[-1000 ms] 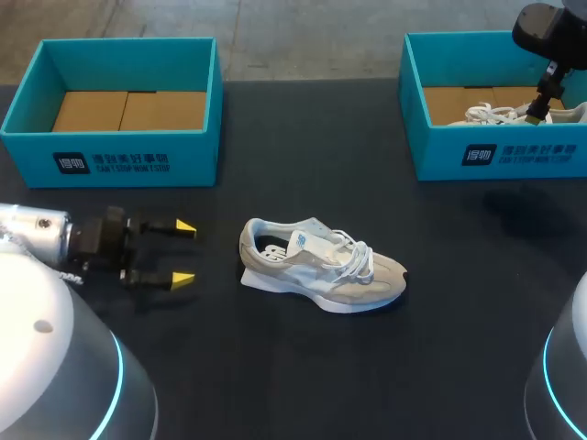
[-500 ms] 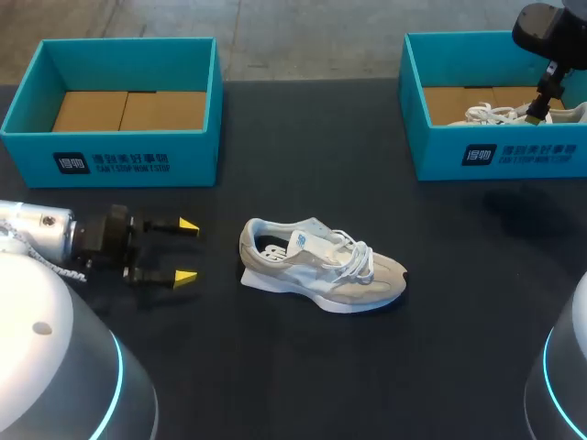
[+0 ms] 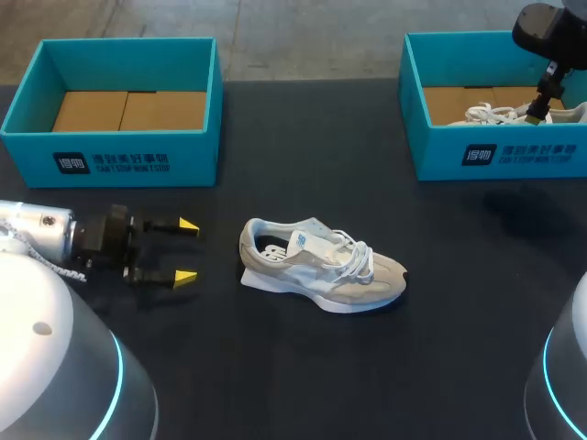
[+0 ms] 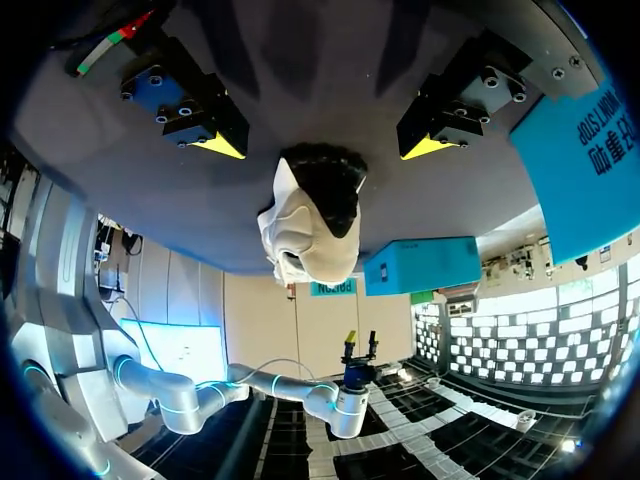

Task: Take the shoe out of the shoebox, open the shoe tongue, remove and reinsert the insole, then place the shoe into the shoebox

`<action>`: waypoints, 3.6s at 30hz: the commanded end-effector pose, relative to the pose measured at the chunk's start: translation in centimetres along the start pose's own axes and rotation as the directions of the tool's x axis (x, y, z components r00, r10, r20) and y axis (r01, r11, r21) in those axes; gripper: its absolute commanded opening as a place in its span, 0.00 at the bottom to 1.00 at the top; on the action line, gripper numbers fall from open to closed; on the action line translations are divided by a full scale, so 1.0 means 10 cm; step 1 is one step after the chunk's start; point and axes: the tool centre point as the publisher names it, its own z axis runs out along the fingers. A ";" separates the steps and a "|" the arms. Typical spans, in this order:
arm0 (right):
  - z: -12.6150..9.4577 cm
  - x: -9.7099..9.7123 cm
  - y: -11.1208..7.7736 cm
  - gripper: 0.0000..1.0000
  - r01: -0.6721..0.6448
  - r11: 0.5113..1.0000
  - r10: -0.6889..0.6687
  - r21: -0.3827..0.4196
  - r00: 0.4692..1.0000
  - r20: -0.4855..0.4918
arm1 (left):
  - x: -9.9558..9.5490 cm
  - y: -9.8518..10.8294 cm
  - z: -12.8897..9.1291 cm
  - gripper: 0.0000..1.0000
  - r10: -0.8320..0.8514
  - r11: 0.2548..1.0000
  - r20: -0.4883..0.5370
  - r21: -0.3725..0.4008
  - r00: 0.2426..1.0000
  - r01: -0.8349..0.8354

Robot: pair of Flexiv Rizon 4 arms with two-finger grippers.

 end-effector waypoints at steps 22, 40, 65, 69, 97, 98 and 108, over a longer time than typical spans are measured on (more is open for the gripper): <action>0.00 -0.01 0.00 1.00 0.000 1.000 0.000 0.000 1.000 -0.001 | -0.08 -0.07 0.09 1.00 0.028 0.999 -0.077 -0.019 0.997 -0.029; 0.00 -0.01 0.00 1.00 0.000 1.000 0.000 0.000 1.000 -0.001 | -0.19 -0.09 0.54 1.00 0.028 0.997 -0.188 -0.061 0.982 -0.040; 0.00 -0.01 0.00 1.00 0.000 1.000 0.000 0.000 1.000 -0.001 | -0.12 -0.06 0.98 1.00 -0.001 0.997 -0.326 -0.079 0.945 -0.026; 0.00 -0.01 0.00 1.00 0.000 1.000 0.000 0.000 1.000 -0.001 | -0.09 -0.07 1.02 1.00 0.003 0.997 -0.336 -0.077 0.942 -0.030; 0.00 -0.01 0.00 1.00 0.000 1.000 0.000 0.000 1.000 -0.001 | 0.08 -0.17 1.23 1.00 0.022 0.998 -0.400 -0.045 0.916 -0.043; 0.00 -0.01 0.00 1.00 0.000 1.000 0.000 0.000 1.000 -0.001 | 0.09 -0.18 1.23 0.88 0.022 0.998 -0.400 -0.043 0.916 -0.043; 0.00 -0.01 0.00 1.00 0.000 1.000 0.000 0.000 1.000 -0.001 | 0.14 -0.19 1.20 0.00 0.018 0.999 -0.395 -0.036 0.919 -0.036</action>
